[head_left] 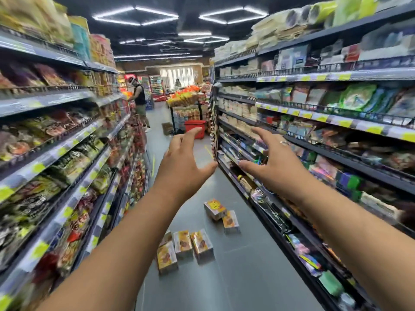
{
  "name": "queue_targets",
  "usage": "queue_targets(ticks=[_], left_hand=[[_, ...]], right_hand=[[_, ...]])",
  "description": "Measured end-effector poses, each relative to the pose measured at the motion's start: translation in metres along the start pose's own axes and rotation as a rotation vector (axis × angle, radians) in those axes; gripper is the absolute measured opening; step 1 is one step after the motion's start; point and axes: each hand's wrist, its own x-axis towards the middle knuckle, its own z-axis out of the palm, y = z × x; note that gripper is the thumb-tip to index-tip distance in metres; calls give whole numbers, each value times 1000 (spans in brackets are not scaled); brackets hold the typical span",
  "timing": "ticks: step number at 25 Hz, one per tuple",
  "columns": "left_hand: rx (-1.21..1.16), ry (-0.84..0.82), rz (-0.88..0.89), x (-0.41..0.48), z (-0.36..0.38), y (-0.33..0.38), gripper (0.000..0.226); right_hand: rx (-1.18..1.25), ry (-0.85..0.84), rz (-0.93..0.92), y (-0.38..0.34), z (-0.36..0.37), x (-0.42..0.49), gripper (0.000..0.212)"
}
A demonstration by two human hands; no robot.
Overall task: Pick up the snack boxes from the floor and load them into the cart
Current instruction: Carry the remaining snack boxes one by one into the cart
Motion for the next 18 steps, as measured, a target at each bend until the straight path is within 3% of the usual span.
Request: queue_targets(ticks=[5, 11, 14, 18], left_hand=[[54, 33, -97, 70, 51, -62, 81], [71, 95, -310, 160, 105, -150, 83], [82, 78, -307, 163, 113, -173, 81], [76, 50, -424, 213, 147, -271, 82]], right_hand=[[31, -80, -61, 46, 65, 110, 81], [83, -288, -119, 81, 155, 253, 84], [117, -306, -118, 92, 179, 270, 87], [106, -400, -97, 111, 270, 344, 88]])
